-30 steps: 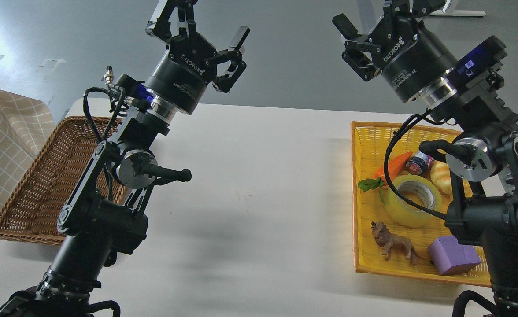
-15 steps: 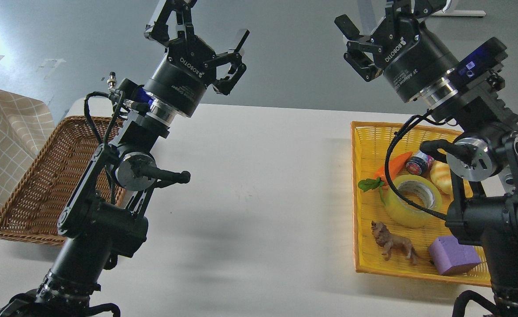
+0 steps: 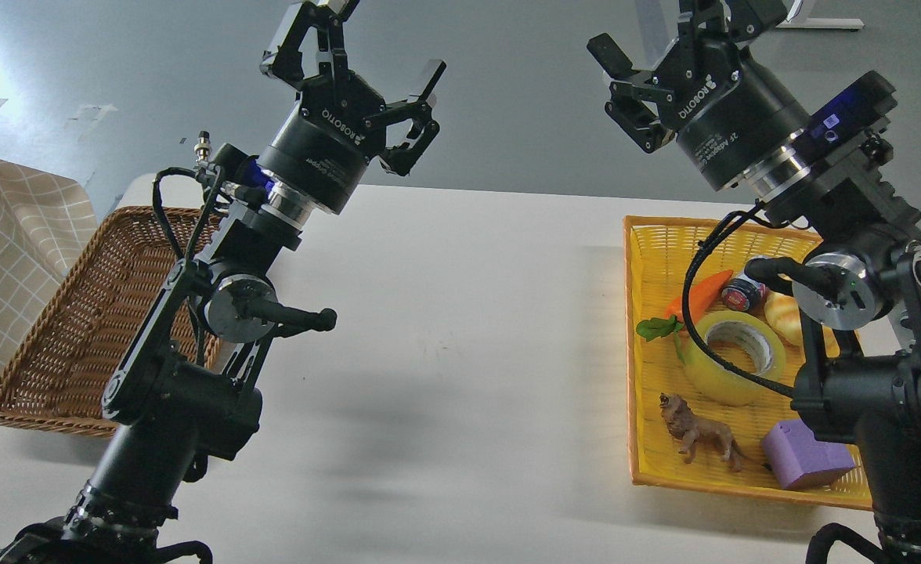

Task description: Place and transfer tape with both arms

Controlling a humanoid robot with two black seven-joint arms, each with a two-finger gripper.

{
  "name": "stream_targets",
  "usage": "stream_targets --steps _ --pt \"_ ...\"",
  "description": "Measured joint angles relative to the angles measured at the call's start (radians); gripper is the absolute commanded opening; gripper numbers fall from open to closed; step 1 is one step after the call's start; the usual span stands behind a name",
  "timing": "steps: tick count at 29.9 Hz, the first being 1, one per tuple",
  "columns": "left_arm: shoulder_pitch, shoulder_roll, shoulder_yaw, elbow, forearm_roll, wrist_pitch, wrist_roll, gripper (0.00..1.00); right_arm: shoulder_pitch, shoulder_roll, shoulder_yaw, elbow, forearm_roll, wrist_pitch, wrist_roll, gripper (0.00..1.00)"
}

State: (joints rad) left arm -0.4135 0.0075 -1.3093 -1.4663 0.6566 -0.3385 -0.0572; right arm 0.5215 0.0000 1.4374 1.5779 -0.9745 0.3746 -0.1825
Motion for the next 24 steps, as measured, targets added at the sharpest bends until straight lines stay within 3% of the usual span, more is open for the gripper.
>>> stream_targets --steps 24 --pt "-0.002 0.037 -0.005 0.011 -0.006 0.0 0.007 0.98 0.0 0.0 0.006 0.008 0.002 0.022 0.002 1.0"
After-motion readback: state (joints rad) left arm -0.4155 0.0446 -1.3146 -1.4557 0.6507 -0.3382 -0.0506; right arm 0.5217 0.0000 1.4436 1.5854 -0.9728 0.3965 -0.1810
